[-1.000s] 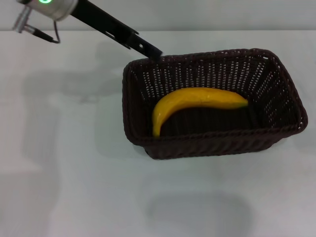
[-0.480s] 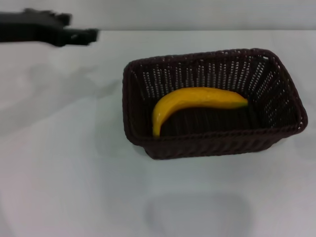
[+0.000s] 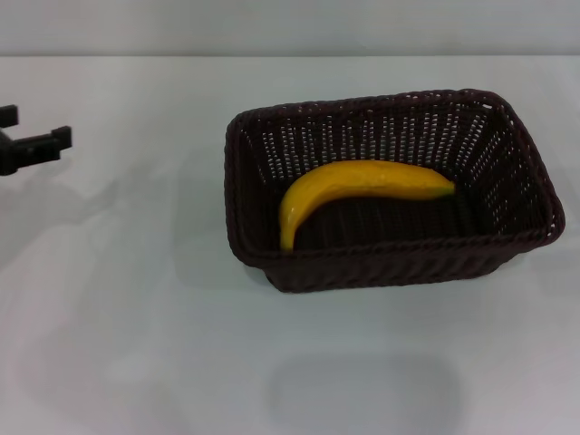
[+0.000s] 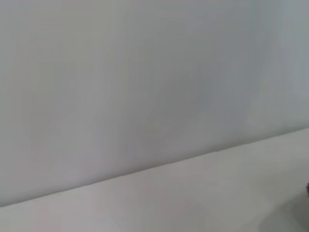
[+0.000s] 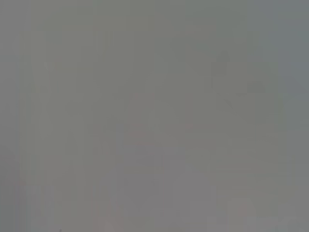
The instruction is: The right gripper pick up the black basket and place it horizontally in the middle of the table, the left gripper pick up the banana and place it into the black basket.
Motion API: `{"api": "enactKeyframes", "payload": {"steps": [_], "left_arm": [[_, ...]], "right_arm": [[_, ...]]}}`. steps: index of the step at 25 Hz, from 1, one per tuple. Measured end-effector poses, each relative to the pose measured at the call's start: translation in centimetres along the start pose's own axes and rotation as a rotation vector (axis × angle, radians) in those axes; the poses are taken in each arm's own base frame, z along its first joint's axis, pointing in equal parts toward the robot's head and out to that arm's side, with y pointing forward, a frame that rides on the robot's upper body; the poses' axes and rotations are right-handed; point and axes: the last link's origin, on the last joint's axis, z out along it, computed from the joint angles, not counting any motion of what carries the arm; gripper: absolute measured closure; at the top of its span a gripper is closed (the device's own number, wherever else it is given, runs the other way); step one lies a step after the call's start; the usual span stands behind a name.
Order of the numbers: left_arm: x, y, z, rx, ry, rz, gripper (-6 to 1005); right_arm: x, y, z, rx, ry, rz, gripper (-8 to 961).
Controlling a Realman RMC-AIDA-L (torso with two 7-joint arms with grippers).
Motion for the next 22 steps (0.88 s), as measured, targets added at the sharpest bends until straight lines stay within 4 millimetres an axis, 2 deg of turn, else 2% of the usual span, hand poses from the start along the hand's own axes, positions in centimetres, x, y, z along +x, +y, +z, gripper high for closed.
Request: {"api": "enactKeyframes", "payload": {"steps": [4, 12, 22], "left_arm": [[-1.6, -1.1, -0.6, 0.018, 0.069, -0.050, 107], [-2.8, -2.7, -2.4, 0.088, 0.301, -0.074, 106], [-4.9, -3.8, -2.9, 0.234, 0.494, -0.039, 106]], "right_arm": [[0.2, 0.4, 0.3, -0.008, -0.004, 0.005, 245], [0.0, 0.5, 0.7, 0.002, -0.026, 0.025, 245], [0.9, 0.6, 0.7, 0.022, 0.009, 0.044, 245]]}}
